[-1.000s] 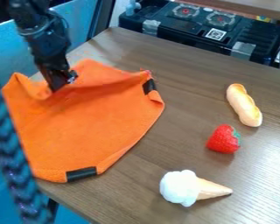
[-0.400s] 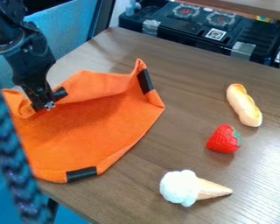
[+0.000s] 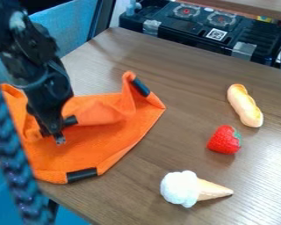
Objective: Fold the cloth from top left to bottom right
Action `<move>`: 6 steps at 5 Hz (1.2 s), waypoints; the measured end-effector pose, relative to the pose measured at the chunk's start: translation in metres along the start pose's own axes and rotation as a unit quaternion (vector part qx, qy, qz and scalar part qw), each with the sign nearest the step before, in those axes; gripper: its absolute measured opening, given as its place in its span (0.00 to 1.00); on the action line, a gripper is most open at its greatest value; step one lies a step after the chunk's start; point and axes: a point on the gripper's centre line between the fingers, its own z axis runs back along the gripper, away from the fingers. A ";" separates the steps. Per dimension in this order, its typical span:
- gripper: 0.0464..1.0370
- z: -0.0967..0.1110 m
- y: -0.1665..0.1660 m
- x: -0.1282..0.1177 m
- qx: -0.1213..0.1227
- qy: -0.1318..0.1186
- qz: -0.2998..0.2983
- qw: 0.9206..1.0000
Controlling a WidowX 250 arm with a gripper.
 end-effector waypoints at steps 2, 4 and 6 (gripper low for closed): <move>0.00 -0.008 -0.031 -0.006 0.011 0.012 -0.037 0.999; 0.18 -0.008 -0.038 -0.011 -0.004 0.027 -0.043 0.999; 0.74 -0.005 -0.029 -0.001 -0.144 0.062 -0.085 0.984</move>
